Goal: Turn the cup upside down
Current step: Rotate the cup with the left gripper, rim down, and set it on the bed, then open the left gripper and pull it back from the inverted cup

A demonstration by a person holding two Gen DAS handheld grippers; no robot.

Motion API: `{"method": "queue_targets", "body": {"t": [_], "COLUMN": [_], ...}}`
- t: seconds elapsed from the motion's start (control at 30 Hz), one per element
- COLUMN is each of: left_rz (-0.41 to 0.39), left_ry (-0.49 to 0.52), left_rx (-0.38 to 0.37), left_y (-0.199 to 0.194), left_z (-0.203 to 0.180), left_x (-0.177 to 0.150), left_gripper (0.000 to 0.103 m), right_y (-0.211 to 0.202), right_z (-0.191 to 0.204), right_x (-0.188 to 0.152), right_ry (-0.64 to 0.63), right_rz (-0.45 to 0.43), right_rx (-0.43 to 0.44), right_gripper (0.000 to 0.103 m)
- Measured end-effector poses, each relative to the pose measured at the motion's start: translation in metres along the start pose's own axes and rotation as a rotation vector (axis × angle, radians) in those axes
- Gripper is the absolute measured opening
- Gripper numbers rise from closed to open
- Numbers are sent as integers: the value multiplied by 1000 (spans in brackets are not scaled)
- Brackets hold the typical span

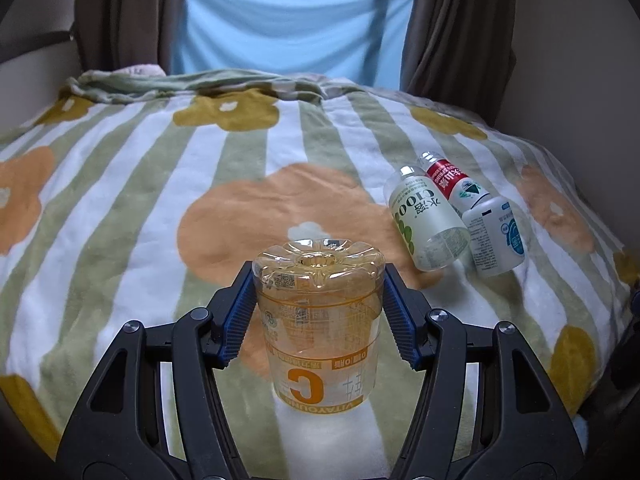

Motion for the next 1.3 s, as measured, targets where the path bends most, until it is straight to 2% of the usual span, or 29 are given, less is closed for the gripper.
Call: {"method": "queue_targets", "body": {"t": [0.07,0.13,0.37,0.57,0.77,1.03,1.07,1.1,1.13,1.2,1.3], "left_rz": [-42,-45,30,107,164,175,177,180,179,159,149], "left_ry": [30,44,52,42,68,98,105,114,122,134,144], "left_rx": [57,77,33,-3,0,-18,-11,1,12,33,20], "left_y": [4,10,16,10,8,5,5,5,4,0,-8], "left_z": [-5,-8,-3,2,-1,-3,-3,-4,-5,-7,-8], "left_x": [-6,-9,-21,-24,-28,-28,-28,-29,-29,-29,-27], "left_gripper": [58,58,58,57,57,58,59,67,81,100,103], "right_y": [-1,-2,4,12,16,17,17,17,17,18,19], "right_z": [0,-4,-10,7,14,20,20,21,21,22,23], "right_x": [-4,-7,-9,-6,-3,-1,-1,0,1,3,4], "right_ry": [11,28,64,23,14,3,1,0,-1,1,4], "right_rz": [3,5,21,37,45,55,54,52,52,53,56], "right_rx": [1,2,25,34,37,28,26,22,21,16,10], "right_gripper": [103,103,103,103,103,103,103,103,103,103,103]}}
Point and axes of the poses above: each gripper's, at about its wrist camera, not at the fingertips, and y roughly the way its jaws point, z to its left, x to its top, the point moved 4 cm from there along y, roughly the way its jaws point, and after that the axes turned 14 degrees about z, right-handed, at the moved point
